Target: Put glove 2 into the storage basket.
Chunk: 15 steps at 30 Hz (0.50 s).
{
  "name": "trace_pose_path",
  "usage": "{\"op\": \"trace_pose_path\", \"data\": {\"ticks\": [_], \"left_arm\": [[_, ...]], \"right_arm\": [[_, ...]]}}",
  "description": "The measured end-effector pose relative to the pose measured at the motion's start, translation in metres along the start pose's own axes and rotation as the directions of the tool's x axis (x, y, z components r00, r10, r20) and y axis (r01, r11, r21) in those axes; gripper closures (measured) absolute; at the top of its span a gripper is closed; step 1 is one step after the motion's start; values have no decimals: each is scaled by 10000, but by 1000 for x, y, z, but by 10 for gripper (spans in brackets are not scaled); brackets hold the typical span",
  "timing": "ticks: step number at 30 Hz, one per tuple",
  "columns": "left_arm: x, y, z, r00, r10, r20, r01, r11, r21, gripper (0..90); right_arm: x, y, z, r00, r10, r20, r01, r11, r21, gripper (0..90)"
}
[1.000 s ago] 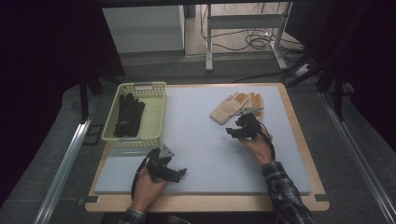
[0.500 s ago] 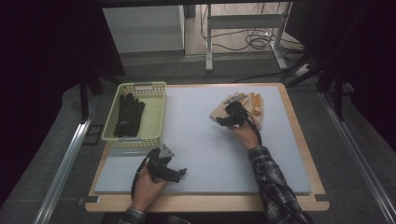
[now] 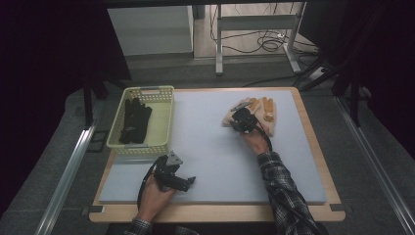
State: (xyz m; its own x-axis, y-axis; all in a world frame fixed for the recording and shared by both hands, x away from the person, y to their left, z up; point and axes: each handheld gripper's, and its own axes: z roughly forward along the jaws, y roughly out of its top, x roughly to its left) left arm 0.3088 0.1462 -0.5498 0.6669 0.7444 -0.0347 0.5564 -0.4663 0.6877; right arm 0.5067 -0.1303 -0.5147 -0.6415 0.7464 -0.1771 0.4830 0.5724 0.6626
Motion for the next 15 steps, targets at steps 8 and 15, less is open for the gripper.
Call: {"op": "trace_pose_path", "data": {"ticks": [8,15], "left_arm": [[0,0,0,10000,11,-8,-11,10000,16,0],[0,0,0,10000,-14,-15,14,10000,-34,0]], "right_arm": [[27,-11,-57,9861,-805,-1456,715,9953,-658,740],[61,-43,-97,9542,-1901,-2308,1775,9813,-743,737]]}}
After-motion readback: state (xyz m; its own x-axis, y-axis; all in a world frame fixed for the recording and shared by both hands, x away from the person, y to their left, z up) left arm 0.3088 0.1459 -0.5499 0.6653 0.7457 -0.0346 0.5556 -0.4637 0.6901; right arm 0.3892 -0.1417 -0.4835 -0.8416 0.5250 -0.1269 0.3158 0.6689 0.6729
